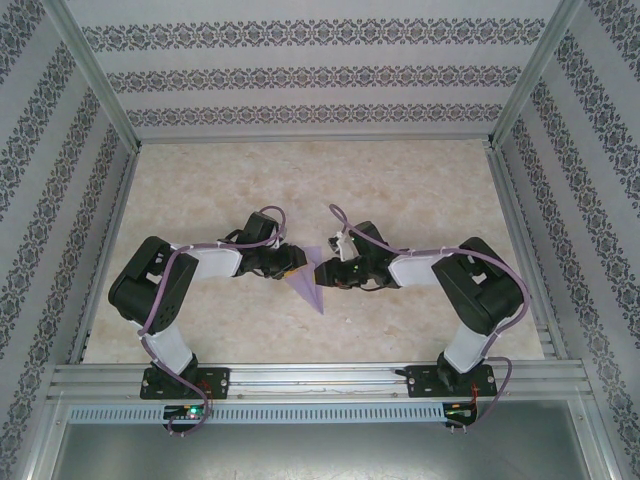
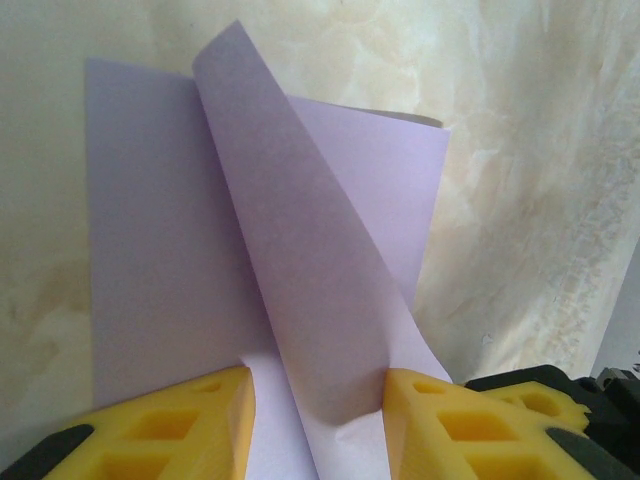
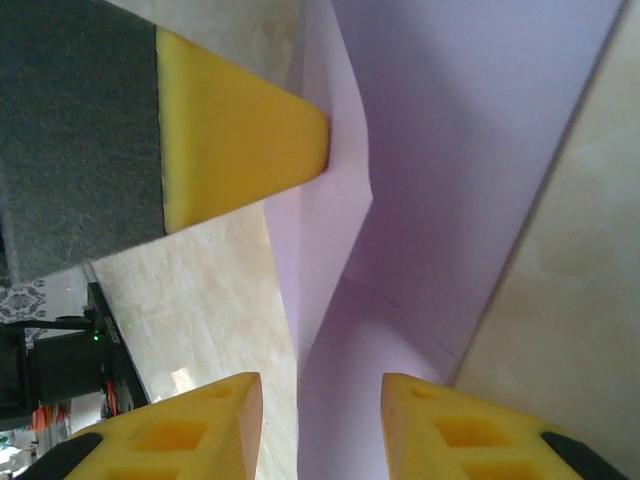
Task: Fold a paper plane with a square sheet of paper (fold left side to right side)
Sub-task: Fourth fold the wing at the center of the table.
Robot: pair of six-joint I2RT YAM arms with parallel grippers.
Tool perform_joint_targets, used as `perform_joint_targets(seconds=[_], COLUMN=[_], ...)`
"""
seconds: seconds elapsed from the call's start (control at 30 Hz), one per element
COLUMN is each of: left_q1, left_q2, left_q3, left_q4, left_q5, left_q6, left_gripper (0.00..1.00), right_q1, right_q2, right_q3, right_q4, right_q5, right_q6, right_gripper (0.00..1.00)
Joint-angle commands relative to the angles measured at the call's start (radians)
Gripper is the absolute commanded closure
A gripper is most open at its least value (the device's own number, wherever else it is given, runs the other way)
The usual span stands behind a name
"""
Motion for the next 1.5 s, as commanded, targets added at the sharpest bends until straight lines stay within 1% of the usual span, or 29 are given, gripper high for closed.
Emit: perform_joint_targets(seconds=[0.0,0.1,0.43,0.73,1.47], left_q1=[-0.013,-0.014,-0.014,-0.014,-0.015], left_q2=[0.024,0.027,0.027,0.022,0.022], left_q3=[0.007,0.008,0.019,0.019,0.018], left_q4=[-0.047,-0.049,-0.065,-0.072,-0.070], left_q5=[-0.057,-0.057,-0.062,-0.064,-0.065], left_q6=[0.006,0.008,0.013,0.015,0.014], left_gripper=[0.61,0.61,0.61,0.61,0.61], right_q1=[0.010,0.010,0.006,0.006,0.008], right_q2=[0.020,0.032,0.027,0.024,0.070], right_q3=[0.032,0.034,0.031,0.045,0.066], right_q4=[0.056,0.050,-0.021,-0.093,-0.127], right_q5=[-0.026,-0.019,0.039,0.093,0.133], right_q6=[0.018,0.015,-0.031,-0.073,-0.107], right_gripper=[0.65,0.71,1.00,1.00,1.00])
